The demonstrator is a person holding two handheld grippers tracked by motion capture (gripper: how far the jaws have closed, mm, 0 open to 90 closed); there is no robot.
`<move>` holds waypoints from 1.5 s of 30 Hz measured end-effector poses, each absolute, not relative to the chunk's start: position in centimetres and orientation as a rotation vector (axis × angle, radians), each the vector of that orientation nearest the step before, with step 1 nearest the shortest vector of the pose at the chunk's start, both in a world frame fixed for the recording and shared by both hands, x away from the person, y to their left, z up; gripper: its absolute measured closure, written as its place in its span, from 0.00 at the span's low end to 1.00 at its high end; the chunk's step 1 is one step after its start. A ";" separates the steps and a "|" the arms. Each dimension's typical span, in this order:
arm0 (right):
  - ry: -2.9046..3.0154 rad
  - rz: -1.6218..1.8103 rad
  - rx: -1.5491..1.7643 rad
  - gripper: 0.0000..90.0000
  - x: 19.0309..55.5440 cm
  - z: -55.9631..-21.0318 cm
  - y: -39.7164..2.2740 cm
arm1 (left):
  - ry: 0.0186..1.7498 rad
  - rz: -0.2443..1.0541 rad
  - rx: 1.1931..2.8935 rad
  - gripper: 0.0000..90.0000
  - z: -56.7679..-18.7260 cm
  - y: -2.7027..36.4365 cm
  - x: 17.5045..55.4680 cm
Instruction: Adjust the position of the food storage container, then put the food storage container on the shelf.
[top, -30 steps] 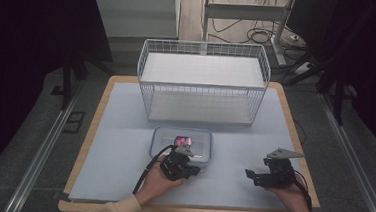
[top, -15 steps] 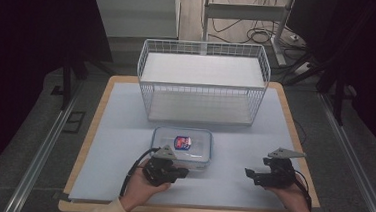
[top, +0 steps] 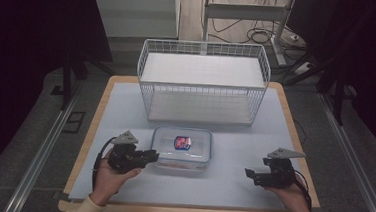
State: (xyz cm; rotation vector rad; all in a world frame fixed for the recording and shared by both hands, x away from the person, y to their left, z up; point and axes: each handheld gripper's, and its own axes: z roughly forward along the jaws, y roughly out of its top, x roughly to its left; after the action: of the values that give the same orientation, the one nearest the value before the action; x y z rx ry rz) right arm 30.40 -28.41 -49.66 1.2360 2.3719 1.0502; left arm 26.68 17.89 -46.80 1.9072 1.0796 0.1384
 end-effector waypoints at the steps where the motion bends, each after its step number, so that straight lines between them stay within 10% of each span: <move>1: 2.373 1.048 1.236 0.17 30.4 -49.7 -28.4 | 1.103 0.143 1.894 0.79 -46.9 18.3 26.8; 12: 2.374 1.068 1.234 0.17 30.5 -49.7 -28.3 | 1.214 0.118 1.829 0.37 -47.4 20.3 27.9; 45: 2.435 1.260 1.210 0.16 32.0 -48.9 -24.7 | 1.263 0.019 1.790 0.25 -48.5 20.8 30.5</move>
State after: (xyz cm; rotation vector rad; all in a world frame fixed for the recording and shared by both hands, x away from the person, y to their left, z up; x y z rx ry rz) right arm 31.98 -24.70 -48.90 1.2097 2.4352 1.2595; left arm 30.55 20.85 -48.48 1.7899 1.2634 0.0187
